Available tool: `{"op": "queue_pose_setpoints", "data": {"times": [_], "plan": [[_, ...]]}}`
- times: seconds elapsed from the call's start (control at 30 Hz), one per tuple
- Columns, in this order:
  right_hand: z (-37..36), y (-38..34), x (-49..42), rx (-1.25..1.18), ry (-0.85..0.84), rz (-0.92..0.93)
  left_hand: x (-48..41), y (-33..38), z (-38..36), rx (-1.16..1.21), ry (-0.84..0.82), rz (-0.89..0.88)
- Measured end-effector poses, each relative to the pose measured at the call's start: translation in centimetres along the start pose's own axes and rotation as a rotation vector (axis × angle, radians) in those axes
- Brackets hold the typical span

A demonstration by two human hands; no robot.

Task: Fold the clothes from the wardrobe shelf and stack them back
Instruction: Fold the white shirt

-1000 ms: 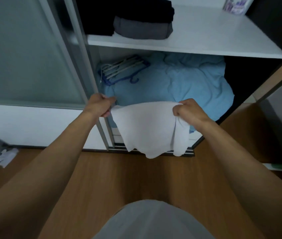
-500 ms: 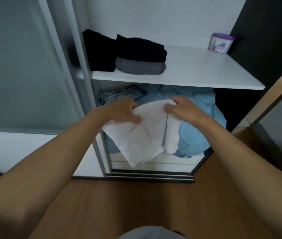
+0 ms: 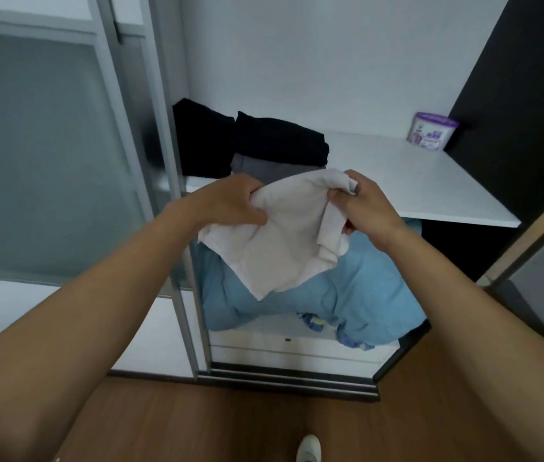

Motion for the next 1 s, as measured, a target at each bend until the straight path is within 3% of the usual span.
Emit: {"op": "queue_pose_setpoints", "data": {"times": [0.13,0.27,0.43,0.53,0.6,0.67,0.77,0.8,0.93,1.0], "plan": [[1.0,-3.2,-4.4,-0.256,-0.053,0.089,-3.5,-1.4,2.5,-0.011,0.046,0.042],[2.0,-6.2,-10.5,-0.341,-0.053,0.242,-8.8,-2.9,5.1,-0.149,0.149,0.128],[4.9,-10.5,-19.0,-0.419,0.043,0.510,-15.7,-3.1,11.8,-0.333,0.797,0.097],[6.4,-11.5,-23.8,-0.327,0.144,0.675,-18.3,-3.7,14.1,-0.396,0.977,-0.026],[6.4,-9.8,-26.4,-0.122,0.246,0.753,-19.3,-5.1,13.2,-0.421,0.957,-0.049],[5.6,-5.8,-28.8,0.145,0.223,0.717,-19.8,-7.6,10.7,-0.451,0.773,0.053],[4.2,0.2,-30.8,0.525,0.014,0.278,-19.8,-12.2,6.9,-0.341,0.330,0.364],[4.1,1.3,-31.3,0.546,0.024,0.216,-19.9,-13.3,6.2,-0.270,0.280,0.415],[3.0,0.1,-32.3,0.297,0.235,0.302,-21.6,-14.4,5.5,-0.198,0.488,0.412],[1.3,-1.8,-33.3,0.283,0.213,0.312,-23.5,-14.2,5.0,-0.176,0.411,0.400]]}}
Point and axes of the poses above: each hand's wrist, its own x-axis away from the middle knuckle, its own z-axis out of the back of the hand, y = z × x, the point moved 1 cm from there along -x, towards the middle knuckle, and after that the axes turned 13 degrees about -z, right-handed, at the moved point
